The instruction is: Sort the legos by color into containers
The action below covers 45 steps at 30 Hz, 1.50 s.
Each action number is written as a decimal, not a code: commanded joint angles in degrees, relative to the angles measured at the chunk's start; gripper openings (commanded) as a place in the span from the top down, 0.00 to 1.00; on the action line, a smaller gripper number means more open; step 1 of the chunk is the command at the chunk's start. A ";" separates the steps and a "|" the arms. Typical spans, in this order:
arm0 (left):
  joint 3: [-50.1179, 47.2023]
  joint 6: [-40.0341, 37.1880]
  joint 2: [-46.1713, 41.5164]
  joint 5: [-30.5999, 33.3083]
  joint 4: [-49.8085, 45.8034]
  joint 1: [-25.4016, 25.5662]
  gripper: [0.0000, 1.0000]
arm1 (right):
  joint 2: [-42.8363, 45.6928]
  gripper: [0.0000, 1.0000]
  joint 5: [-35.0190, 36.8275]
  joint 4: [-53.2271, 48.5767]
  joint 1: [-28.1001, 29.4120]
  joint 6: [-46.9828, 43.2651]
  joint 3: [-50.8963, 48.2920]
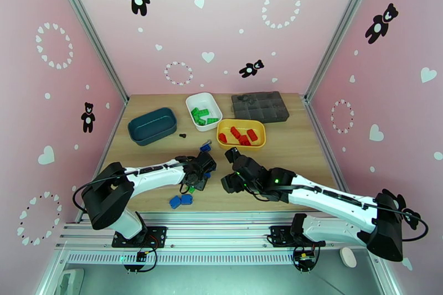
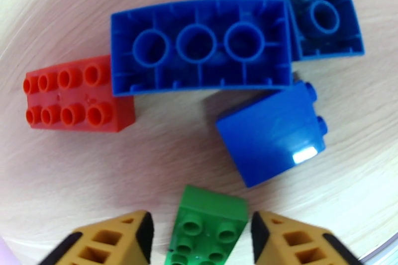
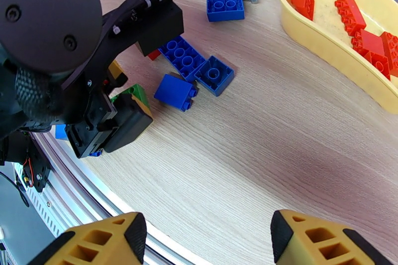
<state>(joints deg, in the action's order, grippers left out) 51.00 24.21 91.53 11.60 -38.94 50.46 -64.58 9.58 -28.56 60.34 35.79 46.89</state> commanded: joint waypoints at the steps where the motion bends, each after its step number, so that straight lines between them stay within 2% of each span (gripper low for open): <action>1: 0.51 0.34 -0.02 0.21 -1.97 0.34 0.41 | 1.68 0.30 1.05 -0.45 -0.26 -0.39 -0.82; 7: -1.09 1.53 -1.01 -1.03 -1.37 0.30 0.49 | 2.27 0.30 1.31 -0.57 -0.47 -0.69 -0.60; 17: -1.10 3.01 0.90 -1.86 -1.32 0.34 0.51 | 3.27 0.30 1.83 -1.25 -0.51 -0.60 -0.92; 22: -0.17 3.97 2.19 0.89 -1.40 0.34 0.60 | 3.33 0.30 1.58 -1.06 -0.54 -0.51 -1.10; 31: 2.56 4.80 4.06 7.05 -1.97 0.32 0.68 | 4.73 0.30 2.05 -1.59 -0.56 -0.63 -1.61; 41: 7.17 2.44 -7.94 4.07 -6.49 -0.13 0.69 | 1.38 0.30 1.95 1.38 -1.11 -0.72 -1.26; 45: 10.70 -0.07 -10.88 0.88 -5.75 -4.31 0.69 | -3.32 0.30 0.91 6.00 -3.03 -1.02 1.27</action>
<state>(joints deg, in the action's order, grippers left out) 59.02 26.46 82.30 15.16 -44.31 48.88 -65.34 10.85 -26.26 58.39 35.35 45.98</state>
